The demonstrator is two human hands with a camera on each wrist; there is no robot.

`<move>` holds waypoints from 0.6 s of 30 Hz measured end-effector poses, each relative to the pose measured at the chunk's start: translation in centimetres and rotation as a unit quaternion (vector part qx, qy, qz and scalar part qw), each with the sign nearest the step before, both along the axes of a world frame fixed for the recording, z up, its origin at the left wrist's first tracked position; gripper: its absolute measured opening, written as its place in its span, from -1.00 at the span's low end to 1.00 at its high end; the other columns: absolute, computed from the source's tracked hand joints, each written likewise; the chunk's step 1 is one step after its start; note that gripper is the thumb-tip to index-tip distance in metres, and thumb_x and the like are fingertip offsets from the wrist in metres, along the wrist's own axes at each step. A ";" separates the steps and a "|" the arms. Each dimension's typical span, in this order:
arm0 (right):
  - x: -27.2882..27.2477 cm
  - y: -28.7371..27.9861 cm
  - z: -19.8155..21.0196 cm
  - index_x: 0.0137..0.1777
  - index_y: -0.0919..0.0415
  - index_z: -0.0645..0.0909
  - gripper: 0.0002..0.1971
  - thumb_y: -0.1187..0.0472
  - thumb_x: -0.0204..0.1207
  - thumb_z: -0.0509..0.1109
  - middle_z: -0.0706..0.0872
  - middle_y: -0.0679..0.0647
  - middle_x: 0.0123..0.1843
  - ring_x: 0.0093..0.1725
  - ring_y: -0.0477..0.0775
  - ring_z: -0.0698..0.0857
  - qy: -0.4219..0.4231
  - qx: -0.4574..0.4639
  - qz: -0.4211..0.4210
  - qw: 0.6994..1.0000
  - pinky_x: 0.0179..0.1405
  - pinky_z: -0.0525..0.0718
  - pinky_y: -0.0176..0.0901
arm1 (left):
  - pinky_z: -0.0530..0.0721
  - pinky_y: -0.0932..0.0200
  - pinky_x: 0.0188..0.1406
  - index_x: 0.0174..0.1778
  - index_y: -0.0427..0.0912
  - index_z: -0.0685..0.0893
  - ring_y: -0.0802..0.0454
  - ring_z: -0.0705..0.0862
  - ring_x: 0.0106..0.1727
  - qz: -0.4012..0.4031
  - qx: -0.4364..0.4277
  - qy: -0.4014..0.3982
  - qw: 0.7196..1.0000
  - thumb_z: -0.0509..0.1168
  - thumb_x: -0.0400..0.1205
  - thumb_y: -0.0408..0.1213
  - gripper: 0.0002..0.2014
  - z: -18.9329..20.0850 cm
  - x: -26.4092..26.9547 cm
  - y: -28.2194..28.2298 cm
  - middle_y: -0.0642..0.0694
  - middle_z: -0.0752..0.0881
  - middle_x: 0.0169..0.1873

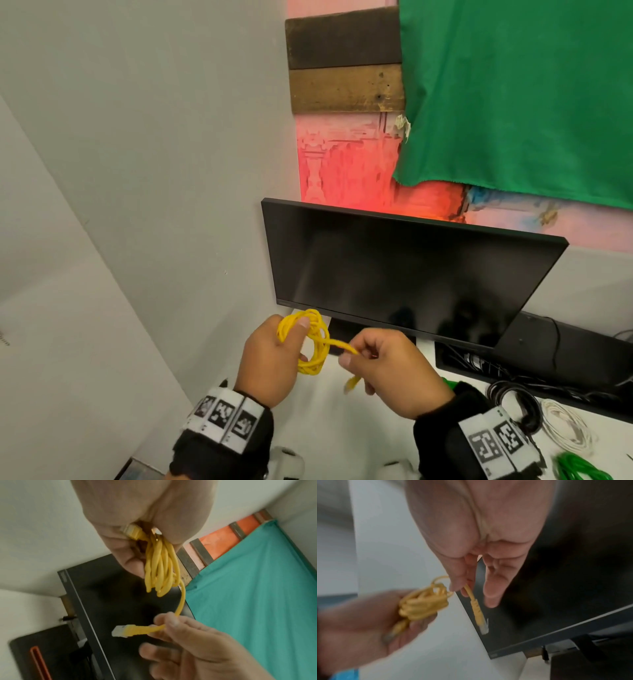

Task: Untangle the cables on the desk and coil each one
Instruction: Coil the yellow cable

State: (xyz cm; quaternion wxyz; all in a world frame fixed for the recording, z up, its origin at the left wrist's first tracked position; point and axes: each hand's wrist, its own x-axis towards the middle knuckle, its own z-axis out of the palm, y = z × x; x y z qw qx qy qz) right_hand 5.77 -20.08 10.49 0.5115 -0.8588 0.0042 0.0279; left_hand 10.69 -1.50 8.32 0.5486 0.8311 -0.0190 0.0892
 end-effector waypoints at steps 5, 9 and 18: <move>0.3 0.7 -1.6 -0.01 0.03 0.75 -0.84 0.08 0.68 0.34 0.69 -0.06 -0.09 -0.12 -0.12 0.64 -0.030 -0.117 -0.043 0.992 -0.17 0.54 -0.35 | 0.76 0.00 -0.44 -0.42 -0.16 0.70 0.01 0.71 -0.46 0.009 -0.198 0.122 0.973 0.33 0.65 -0.07 -0.65 -0.7 -0.2 -0.8 -0.05 0.67 -0.46; 0.7 2.3 -2.9 -0.05 0.27 0.72 -0.83 0.27 0.71 0.32 0.82 0.19 -0.24 -0.27 0.03 0.81 0.016 0.161 -0.112 0.981 -0.25 0.79 -0.15 | 0.72 0.09 -0.36 -0.25 -0.23 0.70 -0.01 0.75 -0.33 0.003 -0.289 0.140 0.947 0.30 0.68 -0.09 -0.70 -1.0 -0.4 -1.8 -0.13 0.70 -0.32; 1.7 1.7 -4.3 0.05 0.36 0.71 -0.81 0.33 0.72 0.25 0.85 0.31 -0.07 -0.09 0.26 0.86 0.038 0.416 -0.155 0.895 -0.15 0.80 -0.01 | 0.69 -0.03 -0.37 -0.25 -0.19 0.72 -0.06 0.66 -0.37 -0.064 -0.163 0.061 0.983 0.33 0.65 0.02 -0.66 -1.5 -0.9 -1.6 -0.18 0.72 -0.36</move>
